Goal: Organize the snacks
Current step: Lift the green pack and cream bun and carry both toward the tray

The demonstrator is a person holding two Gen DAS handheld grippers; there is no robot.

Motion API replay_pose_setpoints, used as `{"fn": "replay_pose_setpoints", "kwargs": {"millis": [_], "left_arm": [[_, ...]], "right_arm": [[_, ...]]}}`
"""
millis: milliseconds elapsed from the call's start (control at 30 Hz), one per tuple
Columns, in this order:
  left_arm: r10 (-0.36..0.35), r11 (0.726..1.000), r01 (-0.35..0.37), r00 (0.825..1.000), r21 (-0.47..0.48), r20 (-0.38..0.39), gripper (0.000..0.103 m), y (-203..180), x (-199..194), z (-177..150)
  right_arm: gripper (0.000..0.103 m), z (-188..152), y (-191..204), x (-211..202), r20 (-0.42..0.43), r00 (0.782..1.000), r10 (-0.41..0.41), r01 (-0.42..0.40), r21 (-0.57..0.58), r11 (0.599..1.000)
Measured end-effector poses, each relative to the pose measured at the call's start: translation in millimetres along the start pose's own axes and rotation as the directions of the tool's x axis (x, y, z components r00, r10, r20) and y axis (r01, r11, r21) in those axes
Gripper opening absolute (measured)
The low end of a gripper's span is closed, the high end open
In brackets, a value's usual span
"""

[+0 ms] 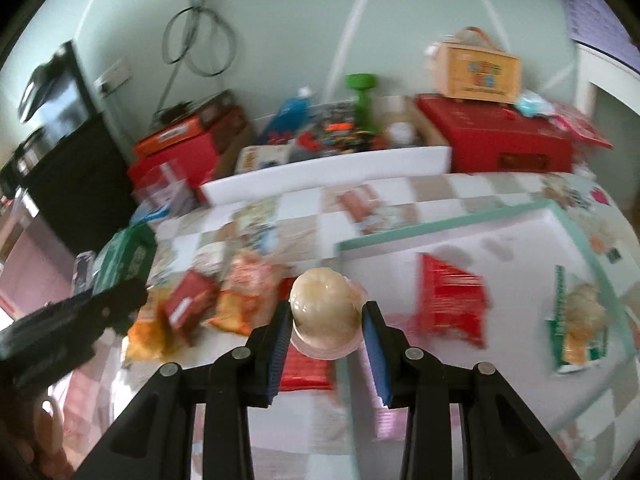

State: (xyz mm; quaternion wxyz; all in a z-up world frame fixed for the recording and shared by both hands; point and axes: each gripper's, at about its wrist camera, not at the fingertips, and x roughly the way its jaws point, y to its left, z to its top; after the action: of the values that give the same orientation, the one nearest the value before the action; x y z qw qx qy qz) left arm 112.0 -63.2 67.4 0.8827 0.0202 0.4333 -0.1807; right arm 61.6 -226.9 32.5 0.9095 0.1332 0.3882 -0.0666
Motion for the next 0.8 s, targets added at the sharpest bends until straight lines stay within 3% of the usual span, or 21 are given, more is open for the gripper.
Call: {"fn": "replay_pose_setpoints", "kwargs": {"millis": [400, 800], "left_arm": [[-0.110, 0.981, 0.113, 0.994, 0.158, -0.025, 0.041, -85.0, 1.3, -8.5], [-0.208, 0.938, 0.228, 0.973, 0.261, -0.103, 0.041, -151.5, 14.0, -25.1]], "right_arm": [[0.039, 5.4, -86.0, -24.8, 0.032, 0.990, -0.136, 0.129, 0.165, 0.978], [0.039, 2.8, -146.7, -52.1, 0.041, 0.964, -0.262, 0.242, 0.268, 0.933]]}}
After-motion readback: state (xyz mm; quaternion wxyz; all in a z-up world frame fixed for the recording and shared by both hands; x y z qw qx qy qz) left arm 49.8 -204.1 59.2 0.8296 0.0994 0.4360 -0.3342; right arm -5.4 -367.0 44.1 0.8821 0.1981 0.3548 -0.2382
